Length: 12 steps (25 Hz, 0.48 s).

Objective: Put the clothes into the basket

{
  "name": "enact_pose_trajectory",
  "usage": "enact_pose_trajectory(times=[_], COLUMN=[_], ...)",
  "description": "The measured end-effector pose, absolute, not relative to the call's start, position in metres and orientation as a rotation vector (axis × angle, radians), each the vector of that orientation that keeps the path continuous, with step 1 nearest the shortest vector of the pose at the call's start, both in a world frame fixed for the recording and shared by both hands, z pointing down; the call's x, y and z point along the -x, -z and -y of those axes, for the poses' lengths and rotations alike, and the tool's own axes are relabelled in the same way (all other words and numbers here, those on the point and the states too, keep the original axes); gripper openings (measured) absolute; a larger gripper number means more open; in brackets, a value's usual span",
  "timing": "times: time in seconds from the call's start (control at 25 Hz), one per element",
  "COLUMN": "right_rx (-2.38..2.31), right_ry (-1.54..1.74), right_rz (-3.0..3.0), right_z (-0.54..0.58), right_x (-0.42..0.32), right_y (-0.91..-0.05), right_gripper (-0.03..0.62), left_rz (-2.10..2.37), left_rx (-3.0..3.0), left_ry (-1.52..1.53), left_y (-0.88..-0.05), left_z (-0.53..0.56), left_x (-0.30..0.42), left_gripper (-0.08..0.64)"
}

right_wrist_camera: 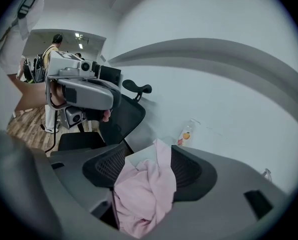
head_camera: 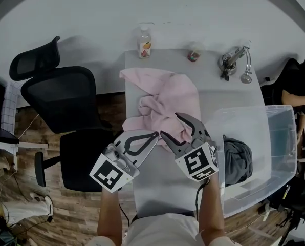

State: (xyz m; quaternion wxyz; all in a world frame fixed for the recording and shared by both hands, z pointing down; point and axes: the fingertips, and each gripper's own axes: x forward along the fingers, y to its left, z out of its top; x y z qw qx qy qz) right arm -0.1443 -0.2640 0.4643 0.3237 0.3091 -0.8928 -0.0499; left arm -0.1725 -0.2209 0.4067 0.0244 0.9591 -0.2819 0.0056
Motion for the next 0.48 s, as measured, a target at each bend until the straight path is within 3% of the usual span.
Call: enact_pose_trajectory(times=[0.48], right_rx=[-0.757], right_ry=[0.023], right_rz=[2.252], right_z=[0.298], right_x=[0.145], right_y=[-0.541], right_gripper=[0.366], left_rz=[0.855], left_rx=[-2.943], left_ry=[-0.048], left_y=[-0.446], left_z=[0.252], left_x=[0.178], left_gripper=[0.005])
